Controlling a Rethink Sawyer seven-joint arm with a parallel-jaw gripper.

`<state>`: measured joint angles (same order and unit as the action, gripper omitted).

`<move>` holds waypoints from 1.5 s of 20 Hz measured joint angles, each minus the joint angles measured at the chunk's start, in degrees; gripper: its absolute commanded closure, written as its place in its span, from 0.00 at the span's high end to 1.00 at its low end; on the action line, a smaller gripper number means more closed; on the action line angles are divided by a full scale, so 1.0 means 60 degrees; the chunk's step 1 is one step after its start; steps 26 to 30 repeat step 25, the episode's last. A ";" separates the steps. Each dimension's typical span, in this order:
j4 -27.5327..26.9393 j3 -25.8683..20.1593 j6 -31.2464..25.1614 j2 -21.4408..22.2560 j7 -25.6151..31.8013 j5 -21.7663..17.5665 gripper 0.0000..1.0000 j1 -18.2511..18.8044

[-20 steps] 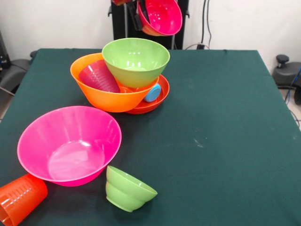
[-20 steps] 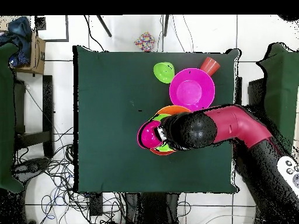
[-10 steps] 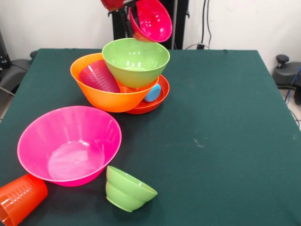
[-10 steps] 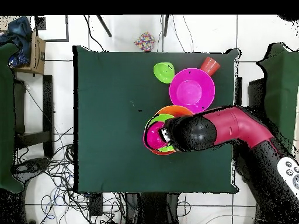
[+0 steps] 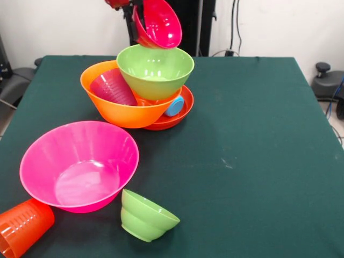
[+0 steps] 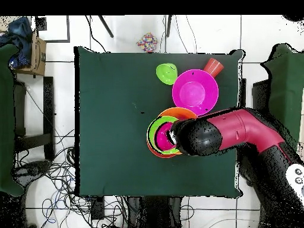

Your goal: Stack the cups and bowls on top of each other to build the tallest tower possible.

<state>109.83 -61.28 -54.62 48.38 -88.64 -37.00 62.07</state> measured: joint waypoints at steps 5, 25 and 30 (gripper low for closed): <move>-0.0001 -0.0039 0.0002 0.0033 0.0000 0.0004 1.00 0.0001; -0.0260 -0.0251 -0.0032 0.0125 0.0000 0.0208 1.00 0.0009; -0.0260 -0.0251 -0.0032 0.0125 0.0000 0.0208 1.00 0.0009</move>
